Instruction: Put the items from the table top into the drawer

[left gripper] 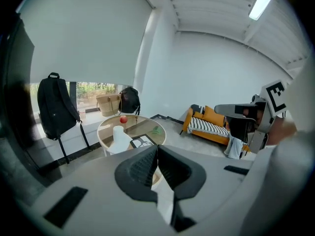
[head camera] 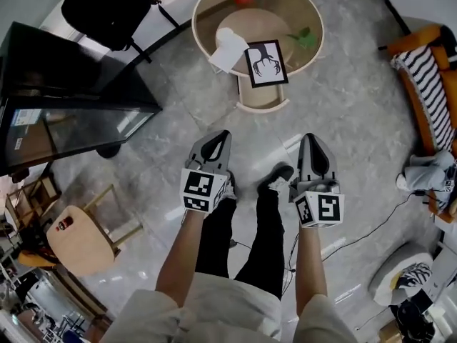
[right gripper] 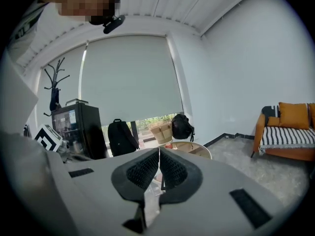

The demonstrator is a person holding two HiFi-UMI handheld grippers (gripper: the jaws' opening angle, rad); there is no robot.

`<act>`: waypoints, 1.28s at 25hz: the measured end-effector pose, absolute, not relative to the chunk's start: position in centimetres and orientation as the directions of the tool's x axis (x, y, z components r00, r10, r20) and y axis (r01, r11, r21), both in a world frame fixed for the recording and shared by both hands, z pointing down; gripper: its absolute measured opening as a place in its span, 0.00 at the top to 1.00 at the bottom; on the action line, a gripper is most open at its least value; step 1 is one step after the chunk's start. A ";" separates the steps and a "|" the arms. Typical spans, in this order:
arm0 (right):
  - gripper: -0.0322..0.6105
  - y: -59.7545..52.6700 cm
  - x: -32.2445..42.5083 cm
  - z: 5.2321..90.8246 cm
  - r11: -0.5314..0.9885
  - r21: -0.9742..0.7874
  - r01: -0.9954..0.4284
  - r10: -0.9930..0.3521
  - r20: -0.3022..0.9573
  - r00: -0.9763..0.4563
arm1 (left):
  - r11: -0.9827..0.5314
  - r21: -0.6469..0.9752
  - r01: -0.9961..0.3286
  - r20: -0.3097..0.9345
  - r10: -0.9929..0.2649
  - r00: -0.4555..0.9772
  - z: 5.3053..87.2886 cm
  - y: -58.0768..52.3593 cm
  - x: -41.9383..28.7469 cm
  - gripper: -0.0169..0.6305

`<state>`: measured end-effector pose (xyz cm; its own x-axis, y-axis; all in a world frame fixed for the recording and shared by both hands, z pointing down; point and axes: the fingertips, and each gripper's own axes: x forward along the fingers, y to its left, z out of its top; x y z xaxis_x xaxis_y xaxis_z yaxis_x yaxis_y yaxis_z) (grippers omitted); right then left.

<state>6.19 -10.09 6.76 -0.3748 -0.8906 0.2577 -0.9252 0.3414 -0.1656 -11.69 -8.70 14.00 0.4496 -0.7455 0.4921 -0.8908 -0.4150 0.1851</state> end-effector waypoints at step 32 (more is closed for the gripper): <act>0.90 -25.3 6.5 43.1 0.669 0.043 -0.742 -0.743 0.057 -0.666 | -0.398 -0.095 -0.912 0.152 -0.912 0.382 38.5 -32.8 -14.9 0.94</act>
